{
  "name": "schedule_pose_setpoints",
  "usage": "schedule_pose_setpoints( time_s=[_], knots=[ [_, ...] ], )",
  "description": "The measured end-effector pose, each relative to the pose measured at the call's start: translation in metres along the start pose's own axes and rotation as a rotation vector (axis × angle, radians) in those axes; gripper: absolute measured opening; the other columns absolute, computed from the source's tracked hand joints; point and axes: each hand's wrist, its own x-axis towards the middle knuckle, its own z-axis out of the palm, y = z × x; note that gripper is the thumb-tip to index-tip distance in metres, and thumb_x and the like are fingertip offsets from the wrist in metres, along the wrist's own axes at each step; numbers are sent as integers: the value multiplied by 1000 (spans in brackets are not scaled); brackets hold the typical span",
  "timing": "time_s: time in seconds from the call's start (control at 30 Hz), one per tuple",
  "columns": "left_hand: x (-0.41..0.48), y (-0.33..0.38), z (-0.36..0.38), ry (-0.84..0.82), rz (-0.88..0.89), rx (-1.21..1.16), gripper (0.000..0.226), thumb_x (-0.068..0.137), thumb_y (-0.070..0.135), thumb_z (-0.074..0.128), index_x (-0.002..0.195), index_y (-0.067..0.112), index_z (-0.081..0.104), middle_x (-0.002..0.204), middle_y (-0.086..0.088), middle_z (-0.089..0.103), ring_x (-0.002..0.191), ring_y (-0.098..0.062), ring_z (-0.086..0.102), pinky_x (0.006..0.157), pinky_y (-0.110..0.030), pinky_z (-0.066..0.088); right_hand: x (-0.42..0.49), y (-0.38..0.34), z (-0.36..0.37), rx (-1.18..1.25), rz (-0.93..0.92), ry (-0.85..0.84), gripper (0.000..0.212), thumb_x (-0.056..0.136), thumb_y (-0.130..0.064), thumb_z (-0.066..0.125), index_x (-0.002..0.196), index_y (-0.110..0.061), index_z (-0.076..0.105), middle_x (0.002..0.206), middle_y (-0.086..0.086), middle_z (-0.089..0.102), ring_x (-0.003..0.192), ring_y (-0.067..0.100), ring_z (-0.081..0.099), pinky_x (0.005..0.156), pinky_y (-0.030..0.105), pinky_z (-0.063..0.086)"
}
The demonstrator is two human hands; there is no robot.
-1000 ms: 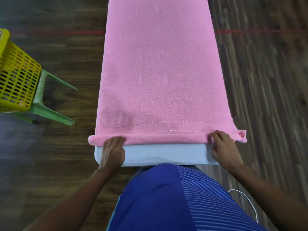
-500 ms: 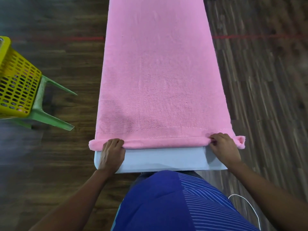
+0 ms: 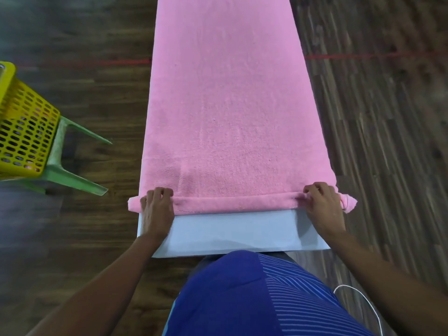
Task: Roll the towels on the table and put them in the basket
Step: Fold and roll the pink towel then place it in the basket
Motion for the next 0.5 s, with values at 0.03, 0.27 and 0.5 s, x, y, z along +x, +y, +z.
schedule_pose_setpoints(
  time_s=[0.03, 0.27, 0.5],
  knots=[
    [-4, 2, 2, 17, 67, -23, 17, 82, 3, 55, 96, 8, 63, 96, -10, 59, 88, -33, 52, 77, -44, 39, -3, -2, 3, 15, -65, -12, 18, 84, -16, 57, 98, -7, 64, 102, 12, 60, 87, 36, 55, 74, 43, 41],
    [-27, -9, 19, -189, 163, 8, 57, 73, -3, 65, 130, 2, 55, 128, -17, 57, 118, -37, 52, 94, -53, 47, -22, -6, 17, -9, -175, -99, 46, 73, 12, 67, 118, 2, 59, 123, 21, 57, 108, 38, 57, 94, 48, 48],
    [-9, 0, 4, -104, 96, -66, 34, 75, -12, 68, 107, 0, 68, 104, -17, 69, 100, -39, 62, 87, -52, 49, -6, -10, 10, -68, -95, -45, 26, 82, -10, 50, 99, -11, 69, 106, 8, 65, 95, 34, 59, 84, 45, 42]
  ],
)
